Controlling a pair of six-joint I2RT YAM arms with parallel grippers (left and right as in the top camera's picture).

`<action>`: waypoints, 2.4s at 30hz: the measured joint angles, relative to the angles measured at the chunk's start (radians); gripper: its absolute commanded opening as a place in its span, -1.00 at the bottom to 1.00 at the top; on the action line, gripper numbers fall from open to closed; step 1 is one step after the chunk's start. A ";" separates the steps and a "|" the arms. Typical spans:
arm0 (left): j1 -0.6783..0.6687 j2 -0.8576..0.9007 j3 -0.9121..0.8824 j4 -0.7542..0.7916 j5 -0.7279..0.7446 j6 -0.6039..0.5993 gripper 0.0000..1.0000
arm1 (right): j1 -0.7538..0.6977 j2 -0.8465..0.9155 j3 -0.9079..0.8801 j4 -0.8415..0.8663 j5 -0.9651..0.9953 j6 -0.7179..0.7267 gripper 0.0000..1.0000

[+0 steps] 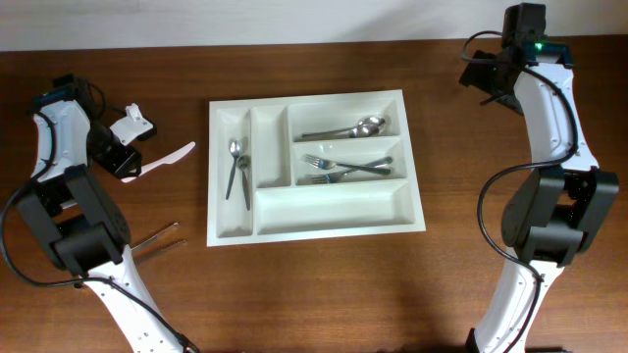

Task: Pack container
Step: 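Lower the left gripper and close it on the white knife's handle, then lift the white knife and carry it over the tray's narrow middle compartment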

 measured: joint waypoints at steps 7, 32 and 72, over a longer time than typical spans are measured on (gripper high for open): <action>0.000 0.000 -0.066 0.032 0.000 0.011 -0.01 | 0.000 0.000 0.000 0.000 0.000 0.000 0.98; 0.000 -0.005 -0.083 0.055 0.006 -0.225 -0.19 | 0.000 0.000 0.000 0.000 0.000 0.000 0.98; 0.000 -0.008 -0.086 0.050 0.007 -0.594 -0.96 | 0.000 0.000 0.000 0.000 0.000 0.000 0.98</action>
